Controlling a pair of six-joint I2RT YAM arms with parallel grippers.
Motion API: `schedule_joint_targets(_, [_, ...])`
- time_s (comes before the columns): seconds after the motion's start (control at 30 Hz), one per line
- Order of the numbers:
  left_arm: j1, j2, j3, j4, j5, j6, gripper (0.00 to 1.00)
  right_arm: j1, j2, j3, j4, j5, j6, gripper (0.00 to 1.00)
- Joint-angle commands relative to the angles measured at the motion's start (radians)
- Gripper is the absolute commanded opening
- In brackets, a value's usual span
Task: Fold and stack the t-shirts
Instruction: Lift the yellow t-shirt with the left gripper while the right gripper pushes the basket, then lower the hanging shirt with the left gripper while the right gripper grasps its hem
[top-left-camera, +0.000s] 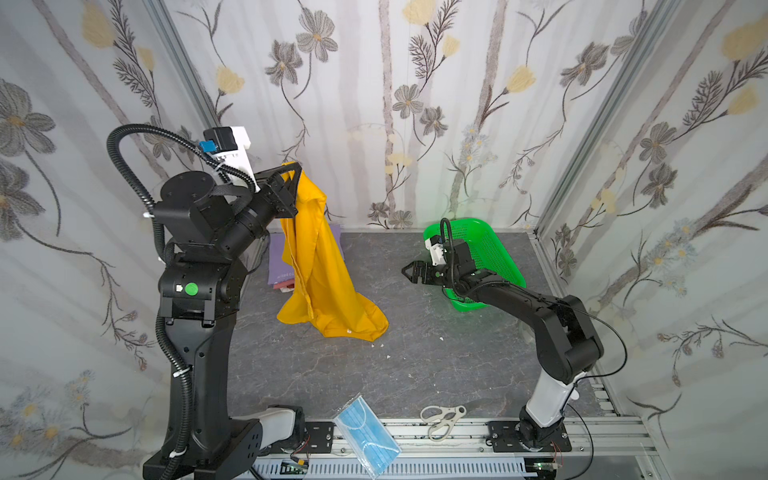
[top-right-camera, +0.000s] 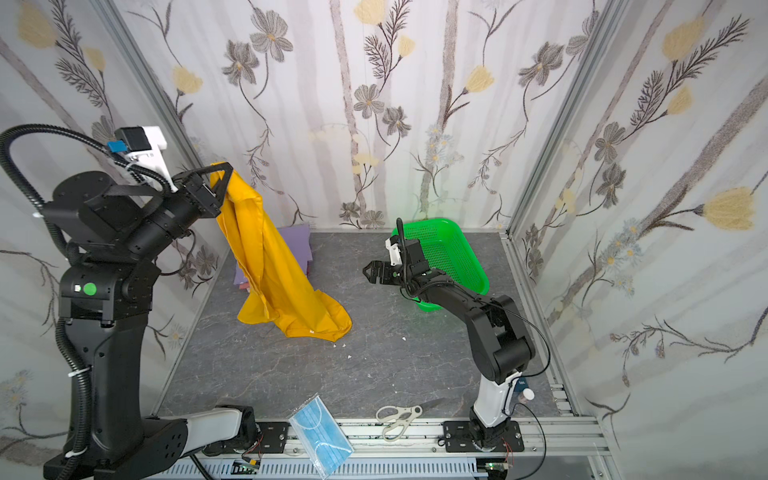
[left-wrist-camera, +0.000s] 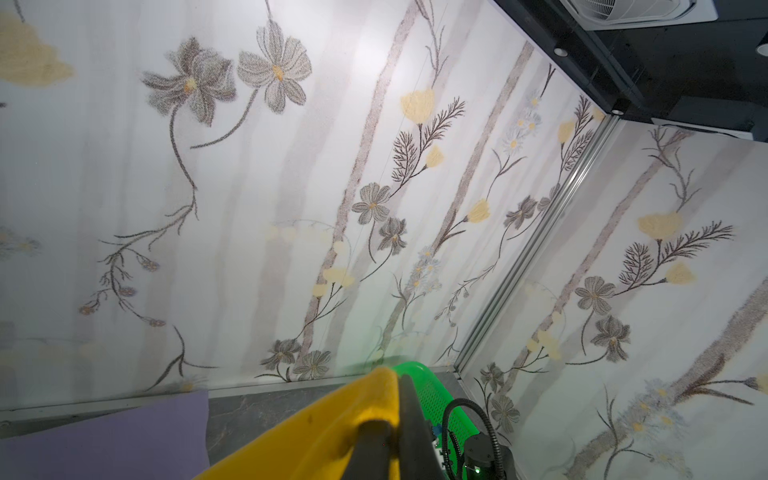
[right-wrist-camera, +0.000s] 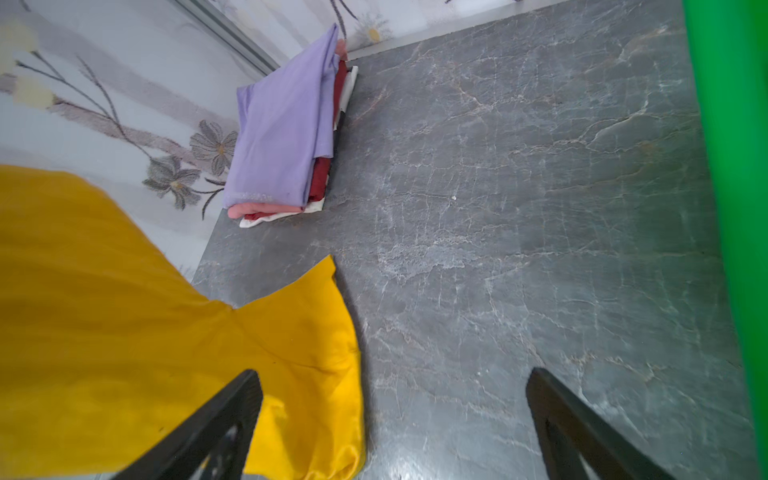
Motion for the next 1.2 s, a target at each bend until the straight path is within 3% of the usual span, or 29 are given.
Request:
schedule_joint_targets(0.0, [0.003, 0.006, -0.011, 0.014, 0.075, 0.007, 0.0, -0.015, 0.082, 0.096, -0.066, 0.138, 0.065, 1.0])
schedule_joint_targets(0.13, [0.004, -0.035, -0.09, 0.055, 0.101, 0.0, 0.0, -0.06, 0.184, 0.255, -0.162, 0.248, 0.097, 1.0])
schedule_joint_targets(0.3, [0.003, -0.026, -0.133, 0.063, 0.165, -0.034, 0.0, -0.164, 0.308, 0.43, -0.24, 0.285, 0.157, 1.0])
schedule_joint_targets(0.43, [0.0, -0.035, -0.2, 0.123, 0.211, -0.09, 0.0, -0.245, 0.369, 0.52, -0.317, 0.299, 0.134, 1.0])
schedule_joint_targets(0.57, [-0.032, -0.013, -0.235, 0.172, 0.266, -0.138, 0.0, -0.342, 0.399, 0.629, -0.369, 0.271, 0.072, 1.0])
schedule_joint_targets(0.7, [-0.081, 0.02, -0.228, 0.172, 0.254, -0.117, 0.0, -0.349, 0.323, 0.689, -0.381, 0.054, -0.114, 1.0])
schedule_joint_targets(0.83, [-0.085, 0.046, -0.17, 0.177, 0.282, -0.12, 0.0, -0.257, 0.024, 0.357, -0.189, -0.101, -0.224, 1.0])
schedule_joint_targets(0.9, [-0.085, 0.073, -0.118, 0.217, 0.358, -0.167, 0.0, -0.197, -0.154, 0.129, -0.075, -0.178, -0.25, 1.0])
schedule_joint_targets(1.03, [-0.115, 0.204, 0.061, 0.388, 0.534, -0.345, 0.0, -0.122, -0.453, -0.295, 0.132, -0.213, -0.209, 1.0])
schedule_joint_targets(1.17, [-0.217, 0.397, 0.333, 0.467, 0.653, -0.467, 0.0, -0.077, -0.546, -0.488, 0.138, -0.205, -0.183, 1.0])
